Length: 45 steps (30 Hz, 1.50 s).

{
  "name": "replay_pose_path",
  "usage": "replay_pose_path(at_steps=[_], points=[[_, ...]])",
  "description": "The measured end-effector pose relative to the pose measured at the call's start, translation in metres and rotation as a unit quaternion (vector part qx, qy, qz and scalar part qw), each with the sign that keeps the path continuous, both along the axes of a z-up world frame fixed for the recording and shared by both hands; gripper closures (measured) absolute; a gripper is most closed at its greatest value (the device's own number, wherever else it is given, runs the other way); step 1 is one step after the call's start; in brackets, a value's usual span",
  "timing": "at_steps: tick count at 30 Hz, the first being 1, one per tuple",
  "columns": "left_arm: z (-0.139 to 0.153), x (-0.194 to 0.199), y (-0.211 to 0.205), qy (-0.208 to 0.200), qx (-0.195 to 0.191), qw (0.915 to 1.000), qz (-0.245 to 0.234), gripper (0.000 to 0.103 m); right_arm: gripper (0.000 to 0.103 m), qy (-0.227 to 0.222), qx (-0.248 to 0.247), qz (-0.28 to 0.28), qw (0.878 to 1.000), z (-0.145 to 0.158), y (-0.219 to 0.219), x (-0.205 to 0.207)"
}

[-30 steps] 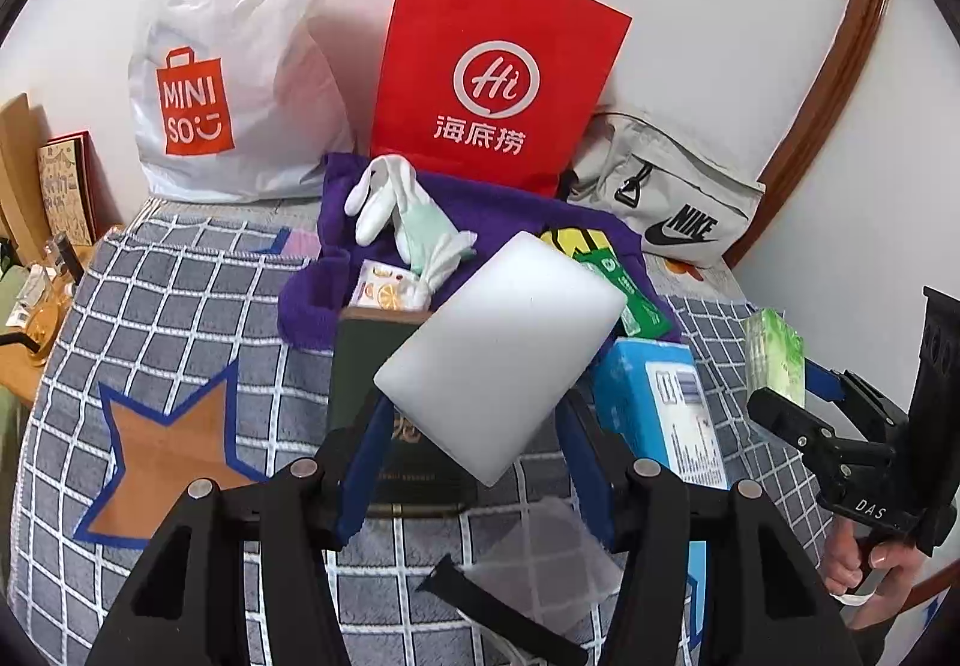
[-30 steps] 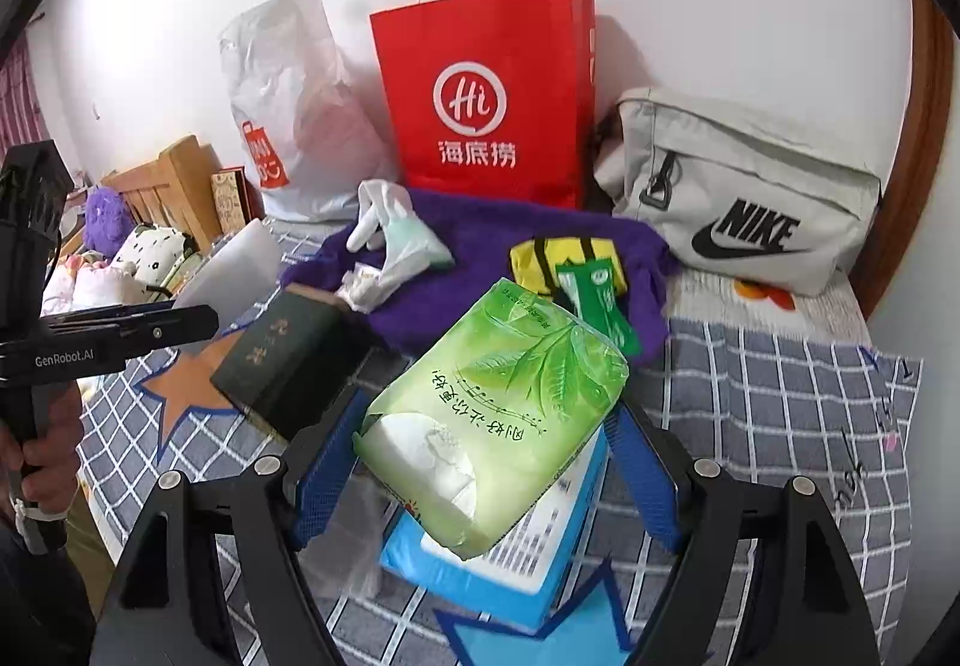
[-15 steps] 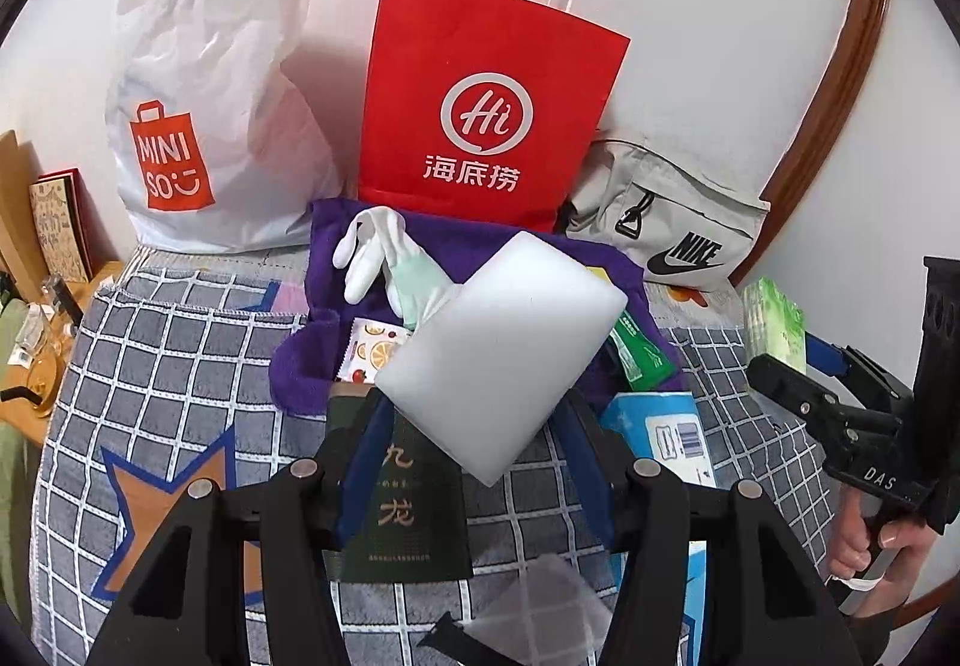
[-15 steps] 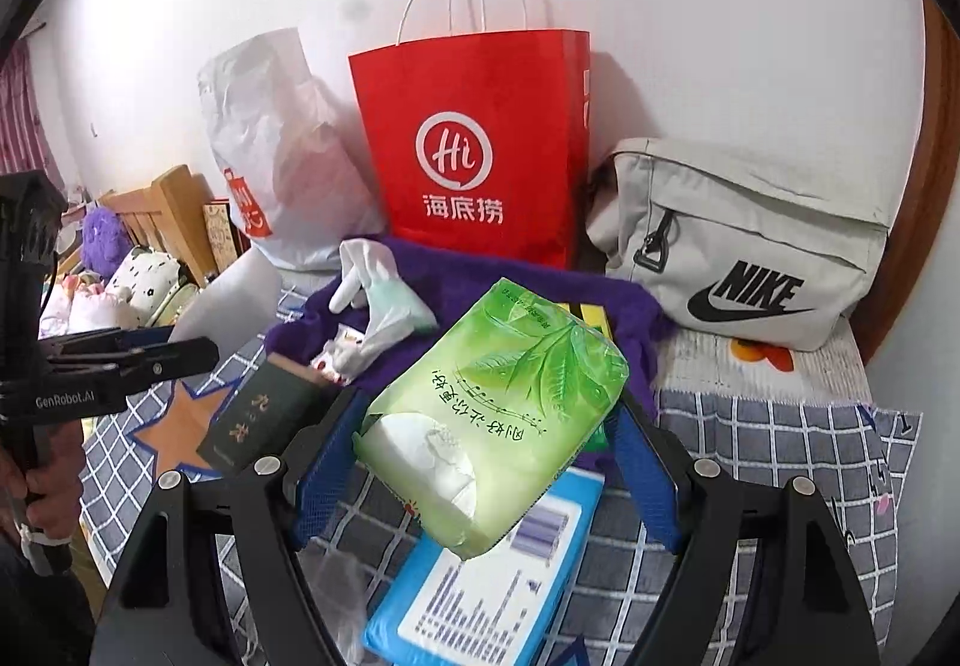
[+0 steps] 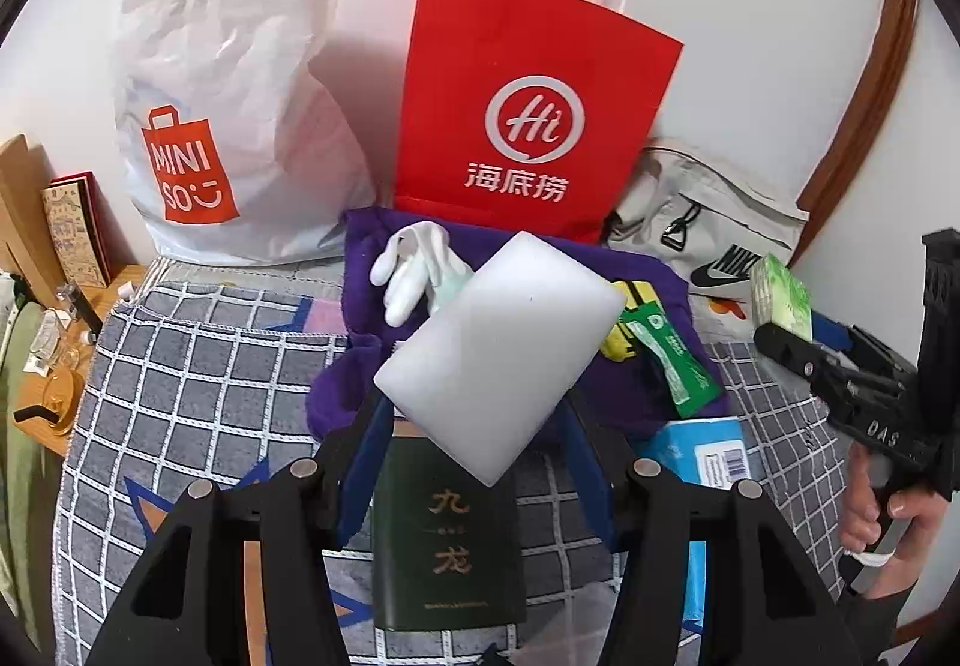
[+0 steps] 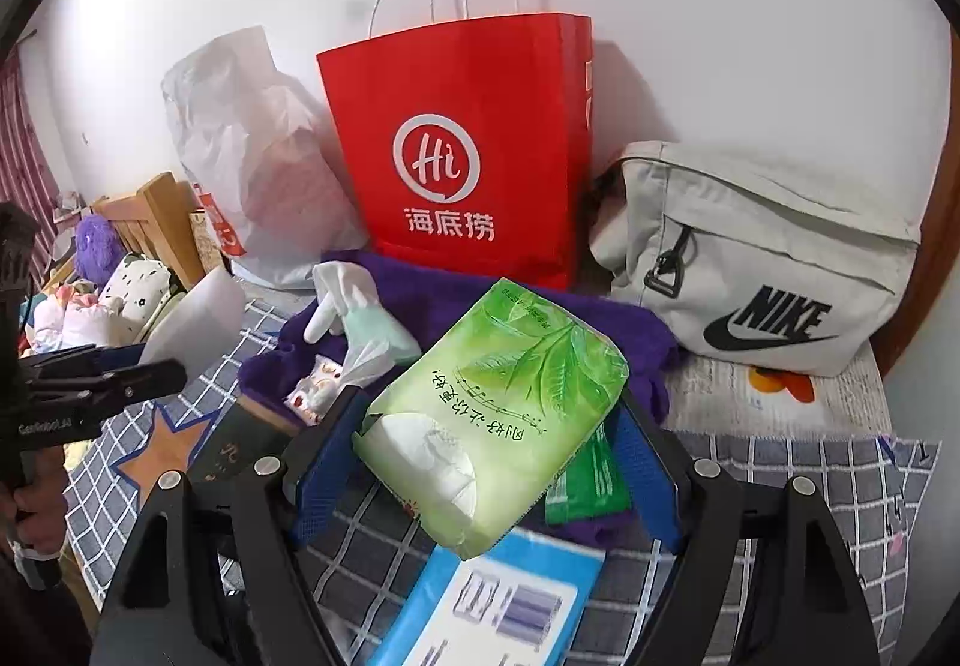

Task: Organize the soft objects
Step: 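Carry the tissue pack with the right tool while the left tool carries the sponge to the towel, then drop the tissue pack on the towel with the right tool while the left tool drops the sponge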

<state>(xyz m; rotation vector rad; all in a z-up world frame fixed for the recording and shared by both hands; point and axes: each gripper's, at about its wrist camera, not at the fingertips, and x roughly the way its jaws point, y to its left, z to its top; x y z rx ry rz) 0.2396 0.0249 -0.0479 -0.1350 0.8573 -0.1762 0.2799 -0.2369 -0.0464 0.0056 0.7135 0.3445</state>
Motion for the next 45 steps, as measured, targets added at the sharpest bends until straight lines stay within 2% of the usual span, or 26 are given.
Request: replay_pose_path(at_steps=[10, 15, 20, 28, 32, 41, 45], points=[[-0.009, 0.033, -0.003, 0.012, 0.008, 0.9999, 0.002, 0.049, 0.024, 0.011, 0.011, 0.008, 1.000, -0.013, 0.002, 0.036], [-0.014, 0.050, -0.010, 0.017, 0.014, 0.9997, -0.005, 0.049, 0.024, 0.048, 0.029, 0.005, 0.998, -0.039, -0.003, 0.057], [-0.028, 0.066, -0.015, 0.029, 0.002, 0.9996, -0.007, 0.049, 0.024, 0.071, 0.019, 0.016, 0.997, -0.058, 0.002, 0.068], [-0.045, 0.086, -0.024, 0.050, 0.015, 0.9986, -0.011, 0.049, 0.024, 0.112, 0.010, 0.045, 0.993, -0.087, 0.009, 0.081], [-0.055, 0.098, -0.030, 0.066, 0.010, 0.9977, -0.013, 0.049, 0.024, 0.120, -0.011, 0.061, 0.991, -0.095, 0.016, 0.081], [-0.077, 0.115, -0.047, 0.098, 0.019, 0.9947, -0.021, 0.049, 0.023, 0.144, -0.015, 0.056, 0.988, -0.106, 0.016, 0.088], [-0.085, 0.118, -0.050, 0.111, 0.024, 0.9932, -0.025, 0.047, 0.022, 0.142, -0.024, 0.057, 0.988, -0.107, 0.020, 0.087]])
